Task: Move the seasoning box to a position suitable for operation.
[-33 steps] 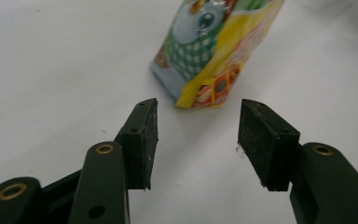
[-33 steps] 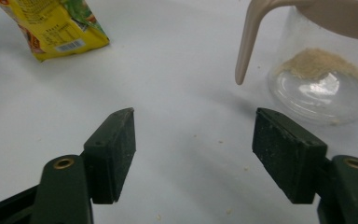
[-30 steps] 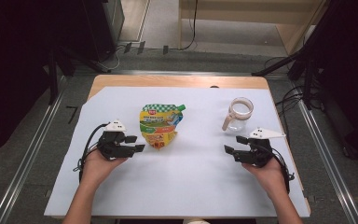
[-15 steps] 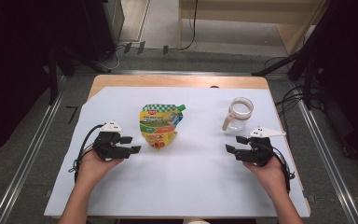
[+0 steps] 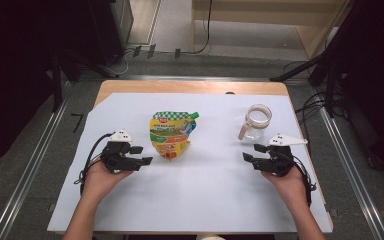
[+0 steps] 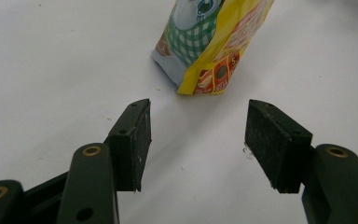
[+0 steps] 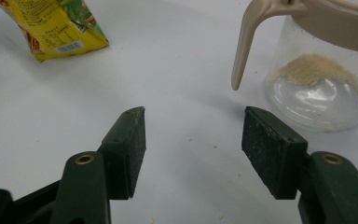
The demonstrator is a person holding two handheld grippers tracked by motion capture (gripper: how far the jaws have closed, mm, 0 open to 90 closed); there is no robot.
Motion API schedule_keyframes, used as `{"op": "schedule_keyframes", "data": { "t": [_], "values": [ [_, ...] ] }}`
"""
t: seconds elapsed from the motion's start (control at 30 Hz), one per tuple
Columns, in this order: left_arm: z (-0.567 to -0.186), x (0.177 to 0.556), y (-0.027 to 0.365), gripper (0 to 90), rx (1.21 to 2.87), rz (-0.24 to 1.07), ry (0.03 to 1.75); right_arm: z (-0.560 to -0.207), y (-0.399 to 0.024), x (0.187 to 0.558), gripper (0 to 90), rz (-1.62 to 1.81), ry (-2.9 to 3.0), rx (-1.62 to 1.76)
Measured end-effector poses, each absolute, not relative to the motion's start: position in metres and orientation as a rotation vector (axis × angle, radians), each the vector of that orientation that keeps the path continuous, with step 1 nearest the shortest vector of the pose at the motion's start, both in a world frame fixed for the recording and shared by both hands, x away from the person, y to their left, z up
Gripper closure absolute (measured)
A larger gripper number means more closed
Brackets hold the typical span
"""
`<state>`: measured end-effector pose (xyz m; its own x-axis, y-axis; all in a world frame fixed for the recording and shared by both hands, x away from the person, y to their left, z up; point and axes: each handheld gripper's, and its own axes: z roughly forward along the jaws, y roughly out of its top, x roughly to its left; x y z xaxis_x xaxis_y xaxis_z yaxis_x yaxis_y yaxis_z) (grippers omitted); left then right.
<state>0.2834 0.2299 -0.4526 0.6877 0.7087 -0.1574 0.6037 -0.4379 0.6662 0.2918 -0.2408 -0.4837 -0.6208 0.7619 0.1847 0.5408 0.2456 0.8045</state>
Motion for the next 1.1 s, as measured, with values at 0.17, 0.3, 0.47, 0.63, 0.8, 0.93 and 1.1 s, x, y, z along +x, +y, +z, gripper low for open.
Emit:
{"op": "schedule_keyframes", "data": {
  "t": [0.17, 0.3, 0.47, 0.63, 0.8, 0.93, 1.1],
  "values": [
    [-0.452, 0.283, 0.23, 40.5, 2.172, 0.178, 1.0, -0.482, -0.247, 0.294, 40.3, 1.326, 2.247, 1.231],
    [-0.452, 0.282, 0.23, 40.3, 2.17, 0.183, 0.998, -0.482, -0.251, 0.298, 39.2, 1.335, 2.226, 1.258],
    [-0.452, 0.281, 0.23, 40.1, 2.171, 0.185, 1.002, -0.483, -0.257, 0.308, 39.0, 1.327, 2.203, 1.277],
    [-0.452, 0.279, 0.229, 40.0, 2.177, 0.189, 0.998, -0.486, -0.262, 0.313, 39.1, 1.341, 2.183, 1.312],
    [-0.452, 0.276, 0.228, 39.8, 2.174, 0.192, 0.993, -0.487, -0.267, 0.318, 40.2, 1.333, 2.149, 1.335],
    [-0.451, 0.275, 0.228, 39.8, 2.174, 0.195, 0.99, -0.486, -0.272, 0.326, 40.2, 1.3, 2.137, 1.362],
    [-0.451, 0.272, 0.228, 39.7, 2.177, 0.2, 0.987, -0.491, -0.276, 0.34, 36.2, 1.281, 2.093, 1.372]
  ]
}}
